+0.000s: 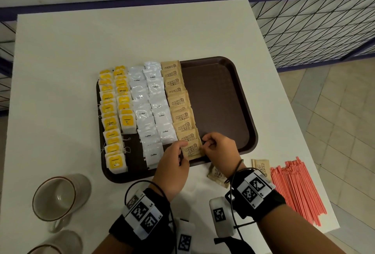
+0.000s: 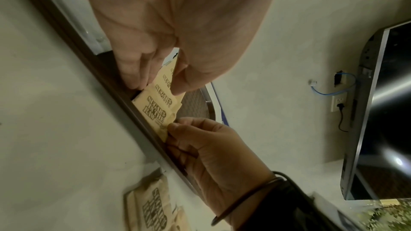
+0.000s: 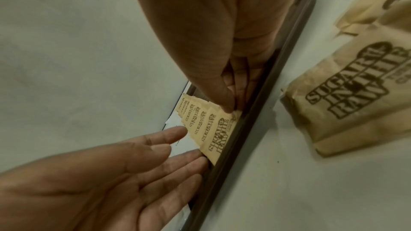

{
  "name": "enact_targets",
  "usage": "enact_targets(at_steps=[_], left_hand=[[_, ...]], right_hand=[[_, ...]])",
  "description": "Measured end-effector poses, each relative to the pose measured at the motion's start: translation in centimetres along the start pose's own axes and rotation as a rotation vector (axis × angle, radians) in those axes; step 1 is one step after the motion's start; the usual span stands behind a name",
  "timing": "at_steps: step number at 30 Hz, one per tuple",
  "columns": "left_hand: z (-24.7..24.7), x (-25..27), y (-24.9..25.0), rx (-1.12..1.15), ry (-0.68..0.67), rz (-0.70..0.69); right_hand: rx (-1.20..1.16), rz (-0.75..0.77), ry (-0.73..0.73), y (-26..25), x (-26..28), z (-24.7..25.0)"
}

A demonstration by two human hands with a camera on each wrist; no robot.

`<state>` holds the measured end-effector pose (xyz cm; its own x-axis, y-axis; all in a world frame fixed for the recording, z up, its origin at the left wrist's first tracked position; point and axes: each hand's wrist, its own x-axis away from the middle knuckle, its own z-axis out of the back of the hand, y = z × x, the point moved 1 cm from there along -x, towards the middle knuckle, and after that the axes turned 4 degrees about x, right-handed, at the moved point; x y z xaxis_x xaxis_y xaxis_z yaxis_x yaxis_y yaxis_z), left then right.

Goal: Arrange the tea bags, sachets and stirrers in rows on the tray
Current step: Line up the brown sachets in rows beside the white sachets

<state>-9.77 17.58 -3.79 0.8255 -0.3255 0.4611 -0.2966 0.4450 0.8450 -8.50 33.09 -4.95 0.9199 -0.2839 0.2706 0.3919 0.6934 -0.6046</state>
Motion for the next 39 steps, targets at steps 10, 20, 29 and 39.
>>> enact_targets(at_steps=[10,20,29,39], left_hand=[[0.4,-0.4,-0.1,0.016,-0.002,0.014],[3.0,2.5,0.3,-0.114,-0.077,-0.230],[-3.6,2.9,0.6,-0.548,-0.389,-0.538],[-8.5,3.0,0.3,-0.958,-0.236,-0.430]], right_hand=[[0.065,0.025,-0.087,-0.3,-0.3,0.4],[0.137,-0.126,0.084,5.6,2.8,8.7],[0.649,-0.088,-0.266,11.4,6.9,9.1],[0.499,0.010,-0.258,10.7,5.7,7.4]])
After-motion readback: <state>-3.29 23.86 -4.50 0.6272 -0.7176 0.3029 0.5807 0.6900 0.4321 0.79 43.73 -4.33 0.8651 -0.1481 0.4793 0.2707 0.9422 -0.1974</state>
